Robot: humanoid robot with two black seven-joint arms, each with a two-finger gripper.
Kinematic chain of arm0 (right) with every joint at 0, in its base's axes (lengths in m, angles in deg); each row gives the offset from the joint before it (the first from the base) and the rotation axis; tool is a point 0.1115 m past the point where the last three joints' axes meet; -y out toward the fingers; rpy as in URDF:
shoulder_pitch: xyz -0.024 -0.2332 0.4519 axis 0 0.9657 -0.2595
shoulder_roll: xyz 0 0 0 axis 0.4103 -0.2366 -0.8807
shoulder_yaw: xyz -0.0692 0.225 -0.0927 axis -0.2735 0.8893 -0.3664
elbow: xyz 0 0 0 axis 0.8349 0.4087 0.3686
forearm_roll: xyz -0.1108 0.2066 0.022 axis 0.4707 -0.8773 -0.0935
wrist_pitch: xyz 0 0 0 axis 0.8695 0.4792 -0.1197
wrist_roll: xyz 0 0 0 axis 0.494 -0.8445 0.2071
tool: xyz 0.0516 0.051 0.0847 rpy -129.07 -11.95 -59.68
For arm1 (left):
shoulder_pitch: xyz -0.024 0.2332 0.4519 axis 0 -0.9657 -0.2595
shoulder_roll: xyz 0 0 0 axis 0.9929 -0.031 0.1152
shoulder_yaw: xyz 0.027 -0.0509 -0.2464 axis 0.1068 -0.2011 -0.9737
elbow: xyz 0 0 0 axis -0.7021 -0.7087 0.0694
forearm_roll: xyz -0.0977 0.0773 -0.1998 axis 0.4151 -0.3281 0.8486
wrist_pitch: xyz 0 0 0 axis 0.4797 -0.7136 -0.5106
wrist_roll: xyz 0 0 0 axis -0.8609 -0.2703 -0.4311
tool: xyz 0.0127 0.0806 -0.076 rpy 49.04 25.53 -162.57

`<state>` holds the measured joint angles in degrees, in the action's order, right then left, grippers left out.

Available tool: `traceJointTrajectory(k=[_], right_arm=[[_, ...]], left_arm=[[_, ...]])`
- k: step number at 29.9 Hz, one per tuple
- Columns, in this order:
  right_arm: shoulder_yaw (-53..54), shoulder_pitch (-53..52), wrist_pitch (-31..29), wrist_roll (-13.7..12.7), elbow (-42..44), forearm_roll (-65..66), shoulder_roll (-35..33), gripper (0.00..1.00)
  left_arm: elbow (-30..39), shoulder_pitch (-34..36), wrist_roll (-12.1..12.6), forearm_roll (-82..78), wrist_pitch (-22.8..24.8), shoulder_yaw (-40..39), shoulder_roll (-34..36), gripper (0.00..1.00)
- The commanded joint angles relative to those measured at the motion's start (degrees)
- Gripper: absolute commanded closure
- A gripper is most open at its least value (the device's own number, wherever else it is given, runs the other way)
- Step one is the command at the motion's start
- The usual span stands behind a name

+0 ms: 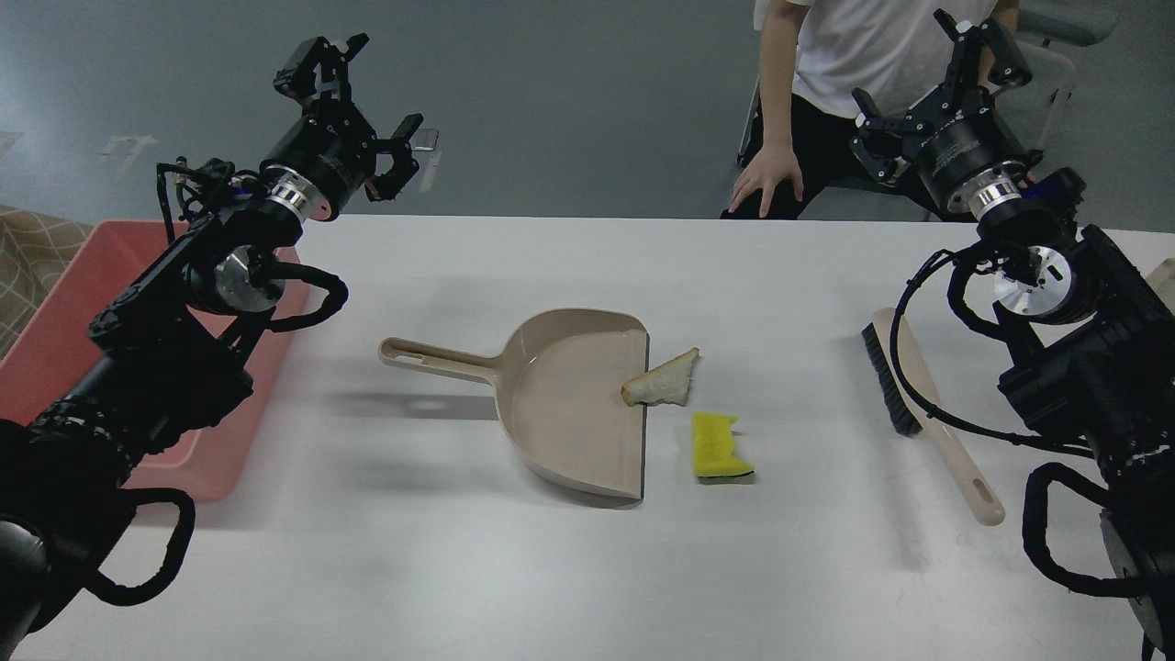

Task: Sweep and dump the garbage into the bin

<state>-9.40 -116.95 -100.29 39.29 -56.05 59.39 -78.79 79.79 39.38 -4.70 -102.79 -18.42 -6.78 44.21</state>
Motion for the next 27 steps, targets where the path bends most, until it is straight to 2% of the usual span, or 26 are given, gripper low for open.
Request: traceJointTrajectory(k=[1,27], right_arm=[[0.0,0.0,0.0,0.2,-0.1,0.0,-0.1,0.00],[1.1,0.7,-0.3,-0.3,-1.2,-0.3,-0.7,0.00]], left_arm=[[0.0,0.1,0.0,0.0,-0.3,0.0,-0.2,0.02],[0.0,1.0,0.2,0.0,-0.8,0.2,0.5,0.02]])
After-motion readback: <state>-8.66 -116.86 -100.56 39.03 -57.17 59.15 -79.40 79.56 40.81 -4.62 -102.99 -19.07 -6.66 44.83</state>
